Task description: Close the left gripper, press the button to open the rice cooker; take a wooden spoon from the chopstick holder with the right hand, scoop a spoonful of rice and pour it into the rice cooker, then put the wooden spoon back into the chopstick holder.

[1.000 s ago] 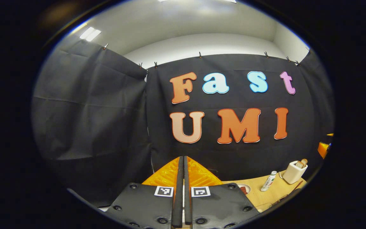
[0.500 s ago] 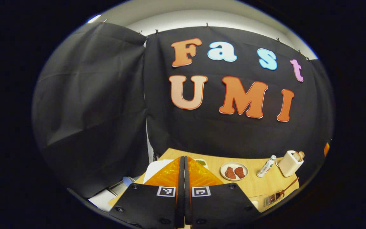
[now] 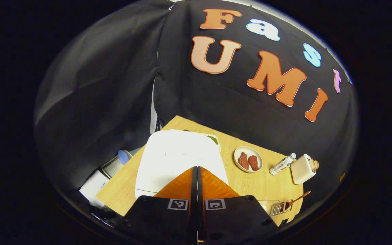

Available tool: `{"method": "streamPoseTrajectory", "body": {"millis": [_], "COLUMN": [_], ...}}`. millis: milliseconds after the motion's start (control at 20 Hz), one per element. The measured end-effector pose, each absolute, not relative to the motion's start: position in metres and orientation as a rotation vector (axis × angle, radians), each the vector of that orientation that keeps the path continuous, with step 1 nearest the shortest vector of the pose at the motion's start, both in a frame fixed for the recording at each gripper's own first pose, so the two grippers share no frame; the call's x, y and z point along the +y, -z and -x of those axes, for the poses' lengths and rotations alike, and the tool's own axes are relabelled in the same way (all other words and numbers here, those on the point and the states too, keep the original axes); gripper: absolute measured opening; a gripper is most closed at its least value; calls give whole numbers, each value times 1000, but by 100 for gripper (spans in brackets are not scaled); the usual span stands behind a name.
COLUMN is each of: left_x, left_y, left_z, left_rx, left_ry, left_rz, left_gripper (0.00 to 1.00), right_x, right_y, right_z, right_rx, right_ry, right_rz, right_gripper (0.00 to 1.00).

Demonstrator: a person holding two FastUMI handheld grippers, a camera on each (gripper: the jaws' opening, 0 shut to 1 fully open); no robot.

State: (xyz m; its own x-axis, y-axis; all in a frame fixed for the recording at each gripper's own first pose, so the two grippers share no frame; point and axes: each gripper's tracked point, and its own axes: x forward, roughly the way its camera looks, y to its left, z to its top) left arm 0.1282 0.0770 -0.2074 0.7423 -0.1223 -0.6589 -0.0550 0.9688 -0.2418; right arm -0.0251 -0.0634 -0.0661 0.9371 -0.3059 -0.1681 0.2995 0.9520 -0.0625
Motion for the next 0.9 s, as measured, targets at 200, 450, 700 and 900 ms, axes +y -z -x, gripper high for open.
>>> {"method": "streamPoseTrajectory", "body": {"millis": [200, 450, 700, 900], "left_x": [78, 74, 74, 75], "left_y": [250, 284, 298, 305], "left_z": [-124, -128, -128, -122], "left_rx": [847, 927, 966, 988], "left_ry": [49, 61, 84, 74], "left_rz": [313, 326, 329, 263], "left_gripper": [5, 5, 5, 5], "right_x": [-72, -83, -92, -91], "right_y": [75, 86, 94, 101], "right_z": [35, 46, 49, 49], "right_rx": [203, 234, 254, 270], "right_ry": [353, 408, 444, 437], "right_rz": [38, 31, 16, 5], "right_gripper": [96, 96, 96, 96]}}
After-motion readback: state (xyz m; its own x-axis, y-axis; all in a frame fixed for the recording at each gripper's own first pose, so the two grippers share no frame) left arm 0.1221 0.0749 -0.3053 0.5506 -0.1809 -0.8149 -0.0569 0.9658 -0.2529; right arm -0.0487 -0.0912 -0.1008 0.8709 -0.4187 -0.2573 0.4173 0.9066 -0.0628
